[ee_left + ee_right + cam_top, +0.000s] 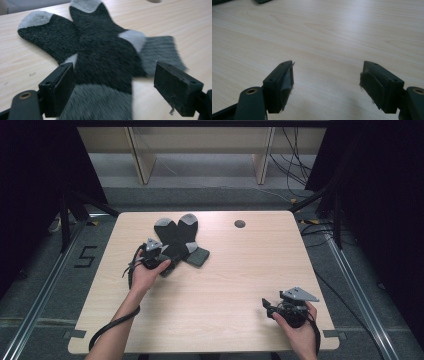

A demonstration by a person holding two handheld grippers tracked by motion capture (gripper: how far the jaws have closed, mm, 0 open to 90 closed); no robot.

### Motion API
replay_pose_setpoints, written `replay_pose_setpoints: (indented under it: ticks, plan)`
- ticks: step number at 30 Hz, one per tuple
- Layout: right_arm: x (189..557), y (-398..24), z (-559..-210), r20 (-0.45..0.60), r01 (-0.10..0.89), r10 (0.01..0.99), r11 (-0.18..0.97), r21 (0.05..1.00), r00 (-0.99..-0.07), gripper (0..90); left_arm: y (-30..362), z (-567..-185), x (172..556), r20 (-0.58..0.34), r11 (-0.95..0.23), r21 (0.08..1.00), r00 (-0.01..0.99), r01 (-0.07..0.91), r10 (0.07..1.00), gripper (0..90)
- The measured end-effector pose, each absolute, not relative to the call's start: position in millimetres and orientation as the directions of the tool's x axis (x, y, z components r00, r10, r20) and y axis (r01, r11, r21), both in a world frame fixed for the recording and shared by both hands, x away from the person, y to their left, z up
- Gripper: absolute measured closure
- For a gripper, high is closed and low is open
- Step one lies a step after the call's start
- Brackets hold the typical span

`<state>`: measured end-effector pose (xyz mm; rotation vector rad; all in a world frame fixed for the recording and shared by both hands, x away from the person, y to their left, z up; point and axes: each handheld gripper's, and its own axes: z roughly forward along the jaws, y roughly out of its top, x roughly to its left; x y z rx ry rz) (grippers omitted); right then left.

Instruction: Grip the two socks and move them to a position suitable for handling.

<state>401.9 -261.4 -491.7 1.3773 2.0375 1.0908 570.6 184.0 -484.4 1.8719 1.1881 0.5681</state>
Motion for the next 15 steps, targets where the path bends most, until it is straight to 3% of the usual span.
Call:
replay_pose_setpoints:
  ticks: [4, 12, 15]
  plan:
    - [401.1, -257.9, -490.6, 0.129, 0.599, 0.906, 0.155, 0.785, -0.403, 26.9, 180.8, -491.6, 590.9, -0.067, -0.193, 0.818, 0.423, 0.542, 0.904, 15.9]
    - [398.1, -257.6, -483.6, 0.095, 0.573, 0.896, 0.193, 0.797, -0.434, 27.0, 183.4, -501.9, 606.8, -0.091, -0.163, 0.772, 0.361, 0.614, 0.928, 15.9]
    - [397.1, -254.9, -484.2, 0.159, 0.588, 0.892, 0.137, 0.797, -0.423, 27.0, 184.1, -508.9, 607.2, -0.124, -0.122, 0.768, 0.333, 0.628, 0.935, 15.0]
